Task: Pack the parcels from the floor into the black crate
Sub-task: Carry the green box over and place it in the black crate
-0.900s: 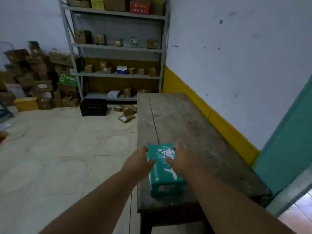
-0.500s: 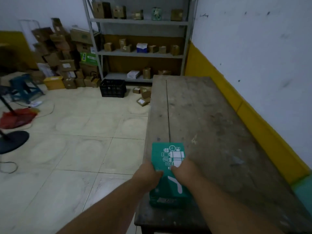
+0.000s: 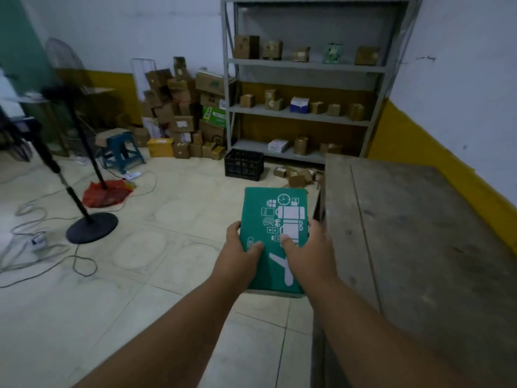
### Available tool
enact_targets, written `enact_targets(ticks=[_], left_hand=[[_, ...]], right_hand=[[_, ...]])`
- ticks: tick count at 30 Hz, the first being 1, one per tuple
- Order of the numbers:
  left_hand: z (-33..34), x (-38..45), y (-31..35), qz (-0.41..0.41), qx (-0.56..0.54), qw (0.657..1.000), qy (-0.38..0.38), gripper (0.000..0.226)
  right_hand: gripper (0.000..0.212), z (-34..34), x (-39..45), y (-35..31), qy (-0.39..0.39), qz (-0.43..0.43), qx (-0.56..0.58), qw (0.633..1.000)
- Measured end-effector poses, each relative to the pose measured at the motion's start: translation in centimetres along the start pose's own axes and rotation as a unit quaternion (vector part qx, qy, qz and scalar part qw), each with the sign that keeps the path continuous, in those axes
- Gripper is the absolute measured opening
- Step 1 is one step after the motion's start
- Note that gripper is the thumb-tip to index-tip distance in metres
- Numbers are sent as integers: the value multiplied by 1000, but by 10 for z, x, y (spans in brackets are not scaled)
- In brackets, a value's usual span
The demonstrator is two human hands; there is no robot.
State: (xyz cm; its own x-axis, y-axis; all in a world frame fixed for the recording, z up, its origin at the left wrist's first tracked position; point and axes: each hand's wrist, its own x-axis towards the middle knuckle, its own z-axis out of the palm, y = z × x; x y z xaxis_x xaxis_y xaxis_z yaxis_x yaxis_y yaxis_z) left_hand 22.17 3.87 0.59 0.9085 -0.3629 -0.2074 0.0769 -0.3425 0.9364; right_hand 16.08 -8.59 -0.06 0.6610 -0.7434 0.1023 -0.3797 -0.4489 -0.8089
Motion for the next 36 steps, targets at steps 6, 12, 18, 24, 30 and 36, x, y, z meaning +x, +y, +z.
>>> enact_targets(ticks=[6,12,18,24,30,36], left_hand=[[-136,70,-9,59,-2,997,40,70],[-220,143,-6,81,52,994,49,71],[-220,232,-2,66,61,995,37,70],[-190,346,0,0,86,996,22,66],[-138,495,52,4,110,993,43,66],[-115,618,112,-6,119,991,54,69]], right_hand=[[66,125,13,-109,33,-75,11,997],[61,205,48,-169,1,-66,71,995],[61,247,125,-176,-10,-42,58,997],[61,290,238,-152,-76,36,31,996],[61,312,404,-154,-72,29,-1,997],[59,331,544,-173,-88,31,18,996]])
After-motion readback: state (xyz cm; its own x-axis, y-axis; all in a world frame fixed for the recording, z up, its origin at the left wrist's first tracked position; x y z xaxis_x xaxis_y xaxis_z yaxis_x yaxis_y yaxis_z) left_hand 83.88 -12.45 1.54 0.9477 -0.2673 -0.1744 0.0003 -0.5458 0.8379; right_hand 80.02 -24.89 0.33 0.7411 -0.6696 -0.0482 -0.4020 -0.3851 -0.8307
